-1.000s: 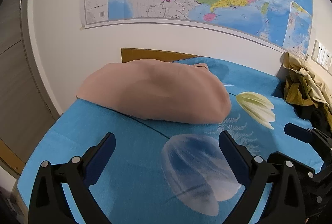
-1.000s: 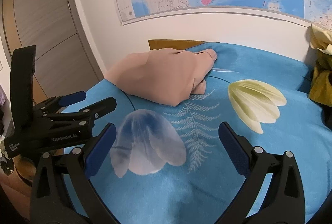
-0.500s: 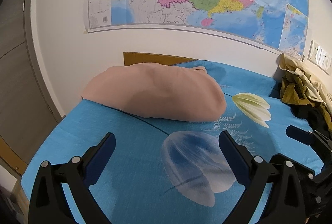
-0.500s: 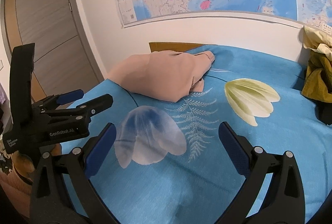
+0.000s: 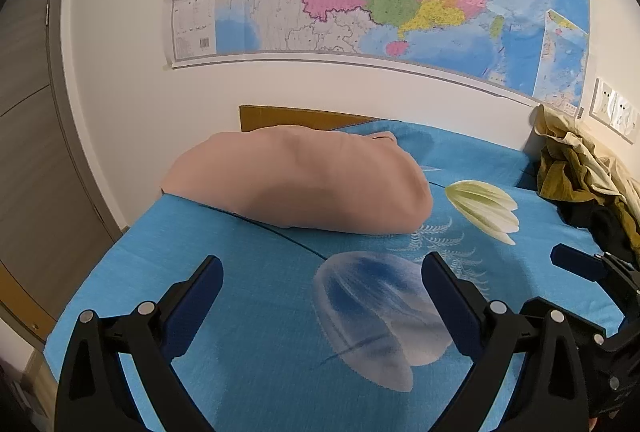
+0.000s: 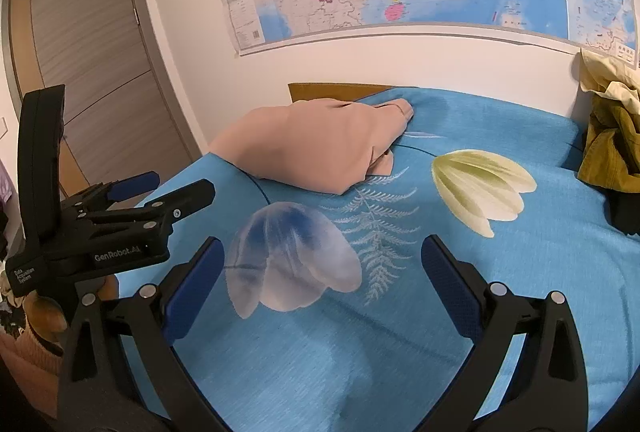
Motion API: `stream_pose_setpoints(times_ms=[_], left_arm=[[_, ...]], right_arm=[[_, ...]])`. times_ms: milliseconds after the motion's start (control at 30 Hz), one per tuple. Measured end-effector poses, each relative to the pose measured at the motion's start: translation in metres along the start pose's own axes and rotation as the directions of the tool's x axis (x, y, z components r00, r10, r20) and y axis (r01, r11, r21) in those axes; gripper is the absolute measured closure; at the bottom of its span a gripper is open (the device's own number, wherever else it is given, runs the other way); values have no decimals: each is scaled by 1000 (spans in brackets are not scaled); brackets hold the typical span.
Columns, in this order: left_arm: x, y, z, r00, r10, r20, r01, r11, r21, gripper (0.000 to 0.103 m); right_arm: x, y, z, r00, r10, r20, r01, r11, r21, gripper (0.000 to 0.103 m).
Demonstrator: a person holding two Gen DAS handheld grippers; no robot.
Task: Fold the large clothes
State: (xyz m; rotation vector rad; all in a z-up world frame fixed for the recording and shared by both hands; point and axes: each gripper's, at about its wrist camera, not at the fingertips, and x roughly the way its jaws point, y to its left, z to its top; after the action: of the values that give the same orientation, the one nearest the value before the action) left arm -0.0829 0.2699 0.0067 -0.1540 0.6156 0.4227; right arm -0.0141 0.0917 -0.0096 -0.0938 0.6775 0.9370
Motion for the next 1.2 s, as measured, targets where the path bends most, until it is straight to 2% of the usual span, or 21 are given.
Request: stream_pose_setpoints(times_ms=[1200], left_arm=[[0,-2,-3,1000,0,-6,0,1000,9,7]], right_arm=[[1,2,-2,1000,12,-15,-12,1000,3,6]])
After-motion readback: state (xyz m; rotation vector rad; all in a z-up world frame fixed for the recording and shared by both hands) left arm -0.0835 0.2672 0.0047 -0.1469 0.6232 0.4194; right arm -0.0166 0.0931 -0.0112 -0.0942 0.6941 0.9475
